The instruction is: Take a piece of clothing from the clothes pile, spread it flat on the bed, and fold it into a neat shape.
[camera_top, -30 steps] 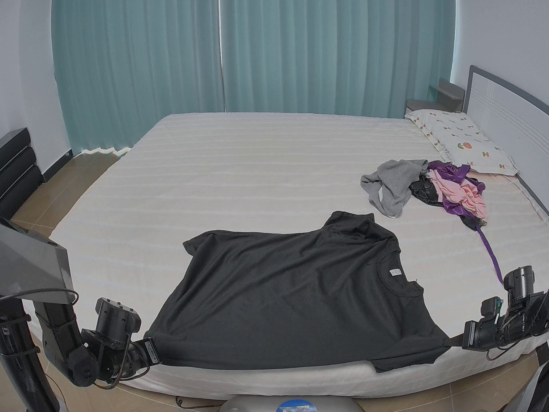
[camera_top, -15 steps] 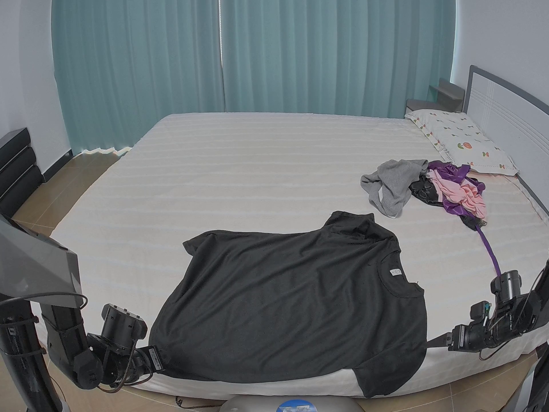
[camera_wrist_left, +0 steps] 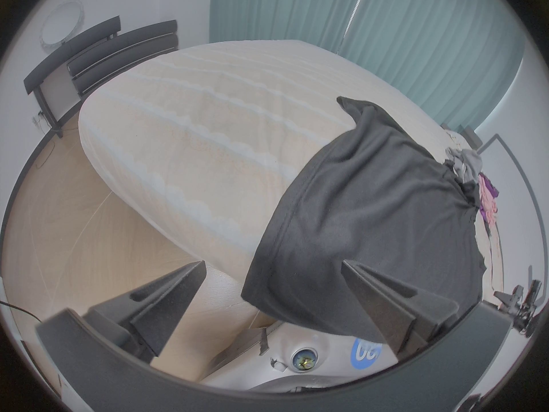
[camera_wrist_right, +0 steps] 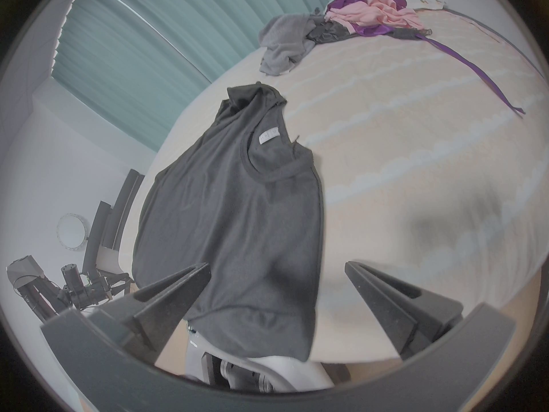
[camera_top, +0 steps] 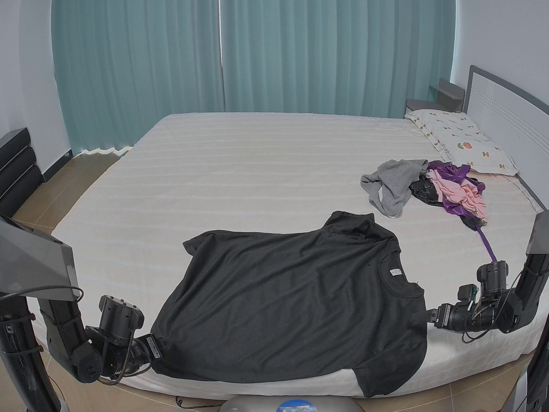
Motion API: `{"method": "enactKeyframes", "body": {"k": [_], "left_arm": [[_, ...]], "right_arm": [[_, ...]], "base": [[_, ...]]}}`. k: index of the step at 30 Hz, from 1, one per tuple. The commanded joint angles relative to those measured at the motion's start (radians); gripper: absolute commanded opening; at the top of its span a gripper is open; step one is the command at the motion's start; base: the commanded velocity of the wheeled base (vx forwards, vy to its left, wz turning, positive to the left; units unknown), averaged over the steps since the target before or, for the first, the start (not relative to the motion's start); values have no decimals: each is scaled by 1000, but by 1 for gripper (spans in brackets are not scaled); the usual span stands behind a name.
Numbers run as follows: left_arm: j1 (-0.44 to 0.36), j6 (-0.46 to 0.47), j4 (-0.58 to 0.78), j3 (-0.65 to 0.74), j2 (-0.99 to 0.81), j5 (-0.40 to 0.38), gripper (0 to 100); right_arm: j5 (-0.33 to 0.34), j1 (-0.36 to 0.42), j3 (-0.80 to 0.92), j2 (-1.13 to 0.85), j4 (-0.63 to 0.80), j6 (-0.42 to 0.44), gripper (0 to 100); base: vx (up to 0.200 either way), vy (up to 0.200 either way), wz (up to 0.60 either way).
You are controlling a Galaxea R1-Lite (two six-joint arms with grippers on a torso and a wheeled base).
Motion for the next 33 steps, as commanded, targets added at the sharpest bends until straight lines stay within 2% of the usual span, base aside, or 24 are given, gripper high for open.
{"method": "enactKeyframes", "body": {"k": [1,2,8,23,33], "left_arm": [[24,-22,-1,-31,-8,-11,100],[24,-22,-1,-31,-10,-15,100],[32,-22,-1,-33,-10,-15,100],[50,-24,-1,-40,-19,-15,100],[53,-24,-1,-45,-23,-15,100]], "right_arm": [[-13,33,-10,142,-118,47,100],[-21,38,-10,153,-130,48,0],[-74,44,1,162,-141,47,0],[-111,-7,134,50,-139,31,0],[-126,-45,198,36,-130,-58,0]], "base": [[0,0,0],[0,0,0],[0,0,0],[0,0,0],[0,0,0]]}}
